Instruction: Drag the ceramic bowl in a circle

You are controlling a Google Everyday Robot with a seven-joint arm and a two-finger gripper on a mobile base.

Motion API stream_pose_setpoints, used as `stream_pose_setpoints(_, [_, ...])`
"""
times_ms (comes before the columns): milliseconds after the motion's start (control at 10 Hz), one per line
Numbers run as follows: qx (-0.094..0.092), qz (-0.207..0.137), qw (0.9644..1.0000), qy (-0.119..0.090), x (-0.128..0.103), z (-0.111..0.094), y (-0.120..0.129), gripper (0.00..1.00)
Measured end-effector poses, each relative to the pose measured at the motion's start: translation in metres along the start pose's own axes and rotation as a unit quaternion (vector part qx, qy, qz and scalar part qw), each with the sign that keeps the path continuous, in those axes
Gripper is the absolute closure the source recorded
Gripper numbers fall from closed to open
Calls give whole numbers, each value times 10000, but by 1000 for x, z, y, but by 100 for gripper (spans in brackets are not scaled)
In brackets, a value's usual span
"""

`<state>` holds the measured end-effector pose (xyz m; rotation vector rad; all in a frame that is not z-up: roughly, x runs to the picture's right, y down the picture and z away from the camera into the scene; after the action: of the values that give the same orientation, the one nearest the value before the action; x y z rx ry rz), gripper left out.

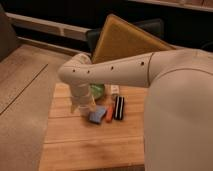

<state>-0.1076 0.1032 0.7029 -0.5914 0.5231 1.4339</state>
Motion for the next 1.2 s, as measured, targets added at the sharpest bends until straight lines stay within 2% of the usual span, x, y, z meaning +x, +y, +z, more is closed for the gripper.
stream_pose_setpoints(700, [4,-5,10000,-17,0,-1,0,35])
stream_pose_setpoints(800, [1,-16,9999,-121,-5,-5,-3,35])
stream_pose_setpoints(1000, [112,-225,9971,-719,-37,-30,-29,35])
stream_pose_setpoints(1100, [191,-467,9921,-1153,-57,-54,-44,35])
stream_pose_setpoints(1200, [256,-763,9830,-1651,-77,-85,-59,35])
